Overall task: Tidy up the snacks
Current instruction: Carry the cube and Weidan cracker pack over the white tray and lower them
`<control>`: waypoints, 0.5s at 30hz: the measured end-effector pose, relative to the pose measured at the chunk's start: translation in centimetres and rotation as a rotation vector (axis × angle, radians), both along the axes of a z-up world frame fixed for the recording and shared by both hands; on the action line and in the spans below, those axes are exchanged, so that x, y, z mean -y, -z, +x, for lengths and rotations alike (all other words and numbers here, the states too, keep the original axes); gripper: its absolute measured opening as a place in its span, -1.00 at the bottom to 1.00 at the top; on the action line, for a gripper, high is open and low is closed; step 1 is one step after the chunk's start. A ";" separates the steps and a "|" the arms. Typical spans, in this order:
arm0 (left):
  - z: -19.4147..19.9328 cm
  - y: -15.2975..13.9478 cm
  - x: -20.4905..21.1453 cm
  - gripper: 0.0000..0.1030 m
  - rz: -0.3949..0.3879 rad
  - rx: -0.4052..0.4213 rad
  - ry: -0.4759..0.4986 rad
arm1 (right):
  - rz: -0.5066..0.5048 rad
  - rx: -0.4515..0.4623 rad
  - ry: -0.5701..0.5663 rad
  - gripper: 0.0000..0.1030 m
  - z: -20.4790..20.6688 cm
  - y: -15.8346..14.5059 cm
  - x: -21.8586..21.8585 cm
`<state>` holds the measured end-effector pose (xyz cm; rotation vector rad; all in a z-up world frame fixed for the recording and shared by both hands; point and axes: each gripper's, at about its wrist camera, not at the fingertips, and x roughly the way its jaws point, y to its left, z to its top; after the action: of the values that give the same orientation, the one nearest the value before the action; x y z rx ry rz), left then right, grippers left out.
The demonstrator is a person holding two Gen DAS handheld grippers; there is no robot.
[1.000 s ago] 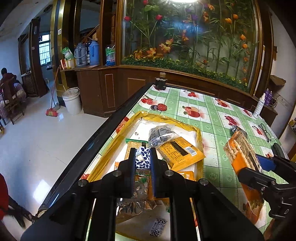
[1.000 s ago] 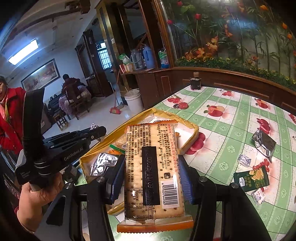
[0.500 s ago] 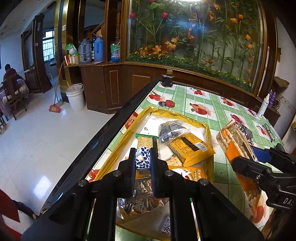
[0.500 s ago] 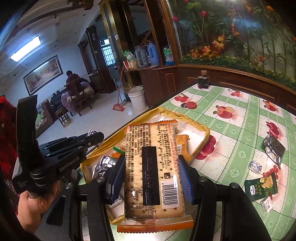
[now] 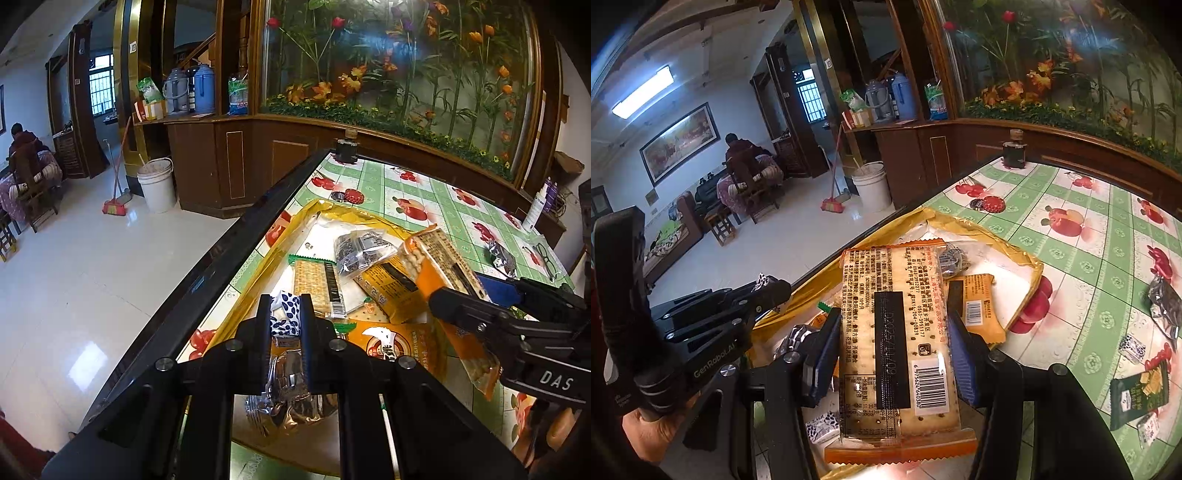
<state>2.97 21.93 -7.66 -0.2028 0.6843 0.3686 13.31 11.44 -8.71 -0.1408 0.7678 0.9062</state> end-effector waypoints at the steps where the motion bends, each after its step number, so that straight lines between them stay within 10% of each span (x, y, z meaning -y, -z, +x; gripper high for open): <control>1: 0.0 0.0 -0.1 -0.78 0.000 -0.001 -0.002 | -0.004 -0.002 0.000 0.06 0.2 0.2 -0.3; 15: 1.0 1.9 -0.6 -0.78 -0.009 -0.052 -0.006 | -0.046 -0.021 0.030 0.07 2.2 2.2 -2.5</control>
<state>3.94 22.56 -9.58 -0.2040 0.7371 0.3773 15.54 13.90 -10.87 -0.1600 0.8080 0.8637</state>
